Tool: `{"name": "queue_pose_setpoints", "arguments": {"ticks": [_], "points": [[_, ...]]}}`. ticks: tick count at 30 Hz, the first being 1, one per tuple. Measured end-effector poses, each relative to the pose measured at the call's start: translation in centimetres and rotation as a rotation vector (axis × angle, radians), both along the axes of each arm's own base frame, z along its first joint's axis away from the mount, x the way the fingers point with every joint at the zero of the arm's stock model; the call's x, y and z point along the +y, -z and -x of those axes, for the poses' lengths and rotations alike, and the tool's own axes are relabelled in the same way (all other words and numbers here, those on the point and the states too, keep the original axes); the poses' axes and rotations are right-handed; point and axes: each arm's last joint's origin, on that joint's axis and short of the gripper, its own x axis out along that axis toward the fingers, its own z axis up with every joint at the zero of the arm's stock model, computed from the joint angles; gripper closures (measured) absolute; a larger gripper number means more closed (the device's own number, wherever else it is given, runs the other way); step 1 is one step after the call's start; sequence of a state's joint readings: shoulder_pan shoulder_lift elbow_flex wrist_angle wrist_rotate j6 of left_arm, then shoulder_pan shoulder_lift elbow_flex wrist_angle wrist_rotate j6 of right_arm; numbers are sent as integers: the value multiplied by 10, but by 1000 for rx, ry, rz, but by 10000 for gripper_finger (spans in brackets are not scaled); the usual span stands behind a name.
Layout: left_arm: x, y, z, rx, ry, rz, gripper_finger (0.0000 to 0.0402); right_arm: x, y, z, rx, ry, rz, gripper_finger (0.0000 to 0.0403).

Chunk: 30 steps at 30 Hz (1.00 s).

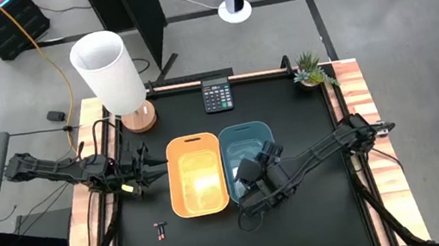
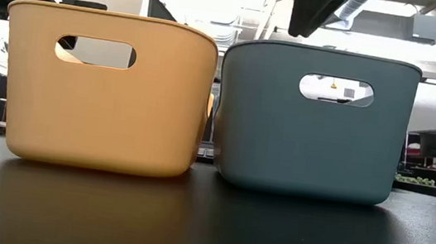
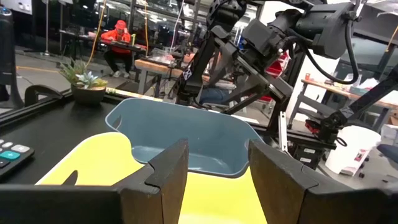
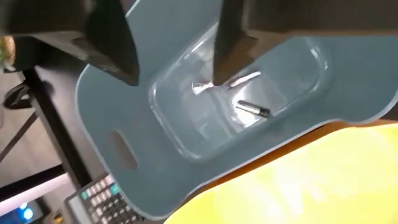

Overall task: Sort batteries
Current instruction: Put the silver battery into the blue bin, then put the top black battery into the yellow bin

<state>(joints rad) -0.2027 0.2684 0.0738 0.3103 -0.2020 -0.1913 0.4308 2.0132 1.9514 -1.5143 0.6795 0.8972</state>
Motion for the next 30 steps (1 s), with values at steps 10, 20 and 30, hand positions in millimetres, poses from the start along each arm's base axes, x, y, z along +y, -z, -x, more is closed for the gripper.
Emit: {"name": "queue_pose_setpoints", "arguments": {"ticks": [10,20,30], "points": [[-1,1,0,6,29,1,237,33,-7,21,-110,-55,126,140],[-13,-2,3,-29,260,-24,237,101,-13,70,-342,-163,182,143],[-20,-35,6,-54,260,-35,237,137,-8,104,-419,-246,166,143]]}}
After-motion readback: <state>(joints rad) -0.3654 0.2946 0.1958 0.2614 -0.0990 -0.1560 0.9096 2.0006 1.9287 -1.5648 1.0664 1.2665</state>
